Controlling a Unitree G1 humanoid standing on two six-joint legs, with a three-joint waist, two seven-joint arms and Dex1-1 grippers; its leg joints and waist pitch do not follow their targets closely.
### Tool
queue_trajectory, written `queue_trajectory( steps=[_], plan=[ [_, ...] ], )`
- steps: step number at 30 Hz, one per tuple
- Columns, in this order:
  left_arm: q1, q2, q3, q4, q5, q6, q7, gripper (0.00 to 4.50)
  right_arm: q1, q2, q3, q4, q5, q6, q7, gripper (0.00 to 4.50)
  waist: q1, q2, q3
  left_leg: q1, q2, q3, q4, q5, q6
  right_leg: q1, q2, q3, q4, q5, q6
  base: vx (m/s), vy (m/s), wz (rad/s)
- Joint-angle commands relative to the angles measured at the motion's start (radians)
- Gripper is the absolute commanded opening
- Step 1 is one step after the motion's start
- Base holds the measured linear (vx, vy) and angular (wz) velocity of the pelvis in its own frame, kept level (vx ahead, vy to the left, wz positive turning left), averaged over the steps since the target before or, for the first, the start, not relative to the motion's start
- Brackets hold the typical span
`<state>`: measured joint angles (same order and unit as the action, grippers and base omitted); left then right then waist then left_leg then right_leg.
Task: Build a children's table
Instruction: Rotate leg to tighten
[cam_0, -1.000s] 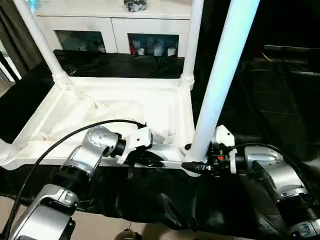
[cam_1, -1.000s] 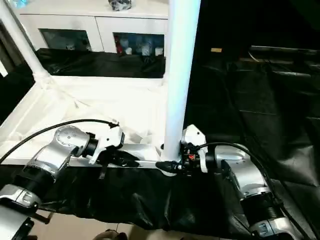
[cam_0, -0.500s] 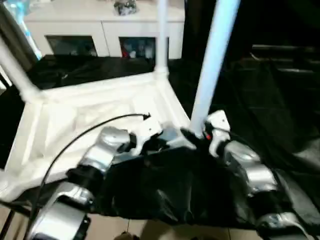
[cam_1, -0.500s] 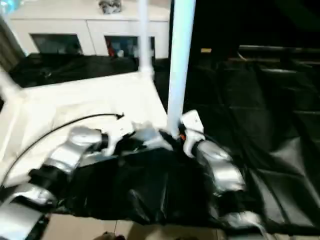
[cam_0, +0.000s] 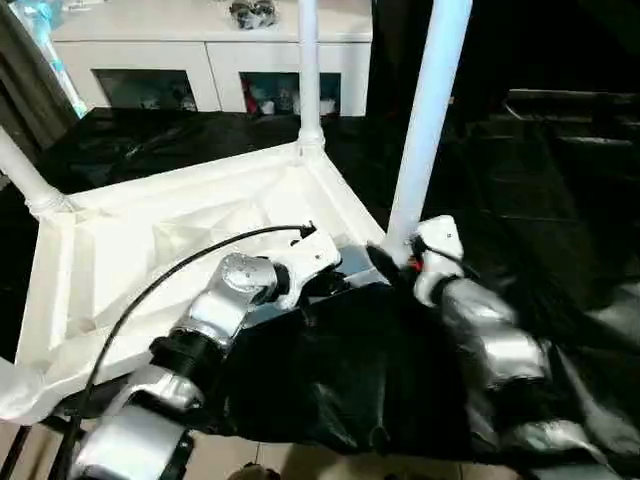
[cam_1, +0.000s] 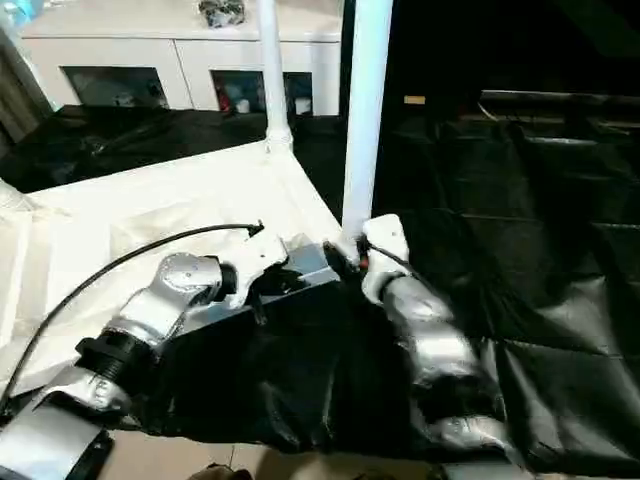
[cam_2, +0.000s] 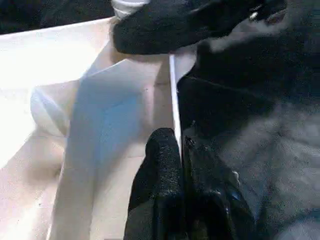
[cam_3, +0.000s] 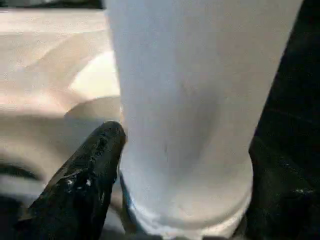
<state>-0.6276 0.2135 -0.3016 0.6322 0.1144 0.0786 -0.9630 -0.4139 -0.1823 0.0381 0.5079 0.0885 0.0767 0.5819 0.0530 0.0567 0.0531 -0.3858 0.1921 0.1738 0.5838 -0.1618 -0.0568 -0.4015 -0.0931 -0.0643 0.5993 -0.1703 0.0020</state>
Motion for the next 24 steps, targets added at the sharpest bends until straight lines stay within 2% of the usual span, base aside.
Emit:
queue_trajectory(
  steps=[1, 3, 4, 8, 12, 16, 18, 19, 20, 21, 24],
  plan=[
    [-0.004, -0.003, -0.027, -0.045, -0.021, -0.050, -0.063, 0.00, 0.020, -0.010, 0.089, -0.060, 0.026, -0.002, 0.144, 3.48, 0.003, -0.007, -0.072, 0.012, 0.027, -0.007, -0.069, -0.283, 0.048, 0.048, -0.047, 0.035, -0.075, -0.210, -0.222, 0.000, 0.000, 0.00],
    [0.002, 0.023, -0.024, -0.054, -0.045, -0.059, -0.128, 0.00, 0.044, -0.062, 0.112, -0.100, 0.039, -0.011, 0.244, 3.48, 0.007, -0.008, -0.073, 0.012, 0.028, -0.006, -0.066, -0.265, 0.057, 0.052, -0.046, 0.035, -0.073, -0.184, -0.229, 0.000, 0.000, 0.00],
    [0.002, 0.023, -0.024, -0.054, -0.045, -0.059, -0.128, 0.00, 0.044, -0.062, 0.112, -0.100, 0.039, -0.011, 0.244, 3.48, 0.011, -0.006, -0.073, 0.012, 0.030, -0.004, -0.065, -0.249, 0.071, 0.050, -0.045, 0.035, -0.068, -0.153, -0.246, 0.000, 0.000, 0.00],
    [0.002, 0.060, -0.023, -0.051, -0.064, -0.070, -0.204, 0.00, 0.074, -0.134, 0.139, -0.147, 0.054, -0.028, 0.381, 3.48, 0.016, -0.005, -0.072, 0.015, 0.033, -0.004, -0.066, -0.261, 0.071, 0.049, -0.045, 0.033, -0.068, -0.160, -0.260, 0.000, 0.000, 0.00],
    [0.002, 0.060, -0.023, -0.051, -0.064, -0.070, -0.204, 0.00, 0.074, -0.134, 0.139, -0.147, 0.054, -0.028, 0.381, 3.48, 0.017, -0.006, -0.069, 0.020, 0.034, -0.005, -0.070, -0.309, 0.048, 0.044, -0.048, 0.035, -0.074, -0.231, -0.251, 0.000, 0.000, 0.00],
    [0.002, 0.060, -0.023, -0.051, -0.064, -0.070, -0.204, 0.00, 0.074, -0.134, 0.139, -0.147, 0.054, -0.028, 0.381, 3.48, 0.018, -0.008, -0.070, 0.017, 0.033, -0.005, -0.070, -0.295, 0.044, 0.046, -0.048, 0.036, -0.074, -0.229, -0.242, 0.000, 0.000, 0.00],
    [0.001, 0.069, -0.025, -0.048, -0.065, -0.075, -0.220, 0.00, 0.081, -0.149, 0.144, -0.160, 0.061, -0.023, 0.411, 3.23, 0.019, -0.008, -0.070, 0.017, 0.033, -0.005, -0.070, -0.289, 0.046, 0.048, -0.048, 0.035, -0.074, -0.223, -0.241, 0.000, 0.000, 0.00],
    [-0.005, 0.092, -0.033, -0.035, -0.070, -0.089, -0.272, 0.00, 0.087, -0.188, 0.167, -0.184, 0.074, 0.001, 0.494, 3.16, 0.022, -0.009, -0.072, 0.015, 0.032, -0.005, -0.067, -0.271, 0.059, 0.052, -0.047, 0.034, -0.071, -0.202, -0.244, 0.000, 0.000, 0.00],
    [-0.005, 0.092, -0.033, -0.035, -0.070, -0.089, -0.272, 0.00, 0.087, -0.188, 0.167, -0.184, 0.074, 0.001, 0.494, 3.16, 0.023, -0.009, -0.072, 0.014, 0.034, -0.004, -0.066, -0.262, 0.064, 0.051, -0.046, 0.035, -0.069, -0.190, -0.245, 0.000, 0.000, 0.00],
    [-0.013, 0.114, -0.038, -0.019, -0.077, -0.106, -0.326, 0.00, 0.091, -0.226, 0.193, -0.207, 0.085, 0.024, 0.575, 3.04, 0.028, -0.006, -0.073, 0.015, 0.034, -0.005, -0.065, -0.253, 0.070, 0.051, -0.045, 0.033, -0.067, -0.175, -0.249, 0.000, 0.000, 0.00],
    [-0.019, 0.125, -0.037, -0.008, -0.081, -0.115, -0.356, 0.00, 0.094, -0.245, 0.207, -0.221, 0.091, 0.037, 0.621, 2.83, 0.034, -0.007, -0.074, 0.016, 0.035, -0.002, -0.063, -0.247, 0.081, 0.050, -0.045, 0.034, -0.066, -0.156, -0.259, 0.000, 0.000, 0.00]
  ],
)
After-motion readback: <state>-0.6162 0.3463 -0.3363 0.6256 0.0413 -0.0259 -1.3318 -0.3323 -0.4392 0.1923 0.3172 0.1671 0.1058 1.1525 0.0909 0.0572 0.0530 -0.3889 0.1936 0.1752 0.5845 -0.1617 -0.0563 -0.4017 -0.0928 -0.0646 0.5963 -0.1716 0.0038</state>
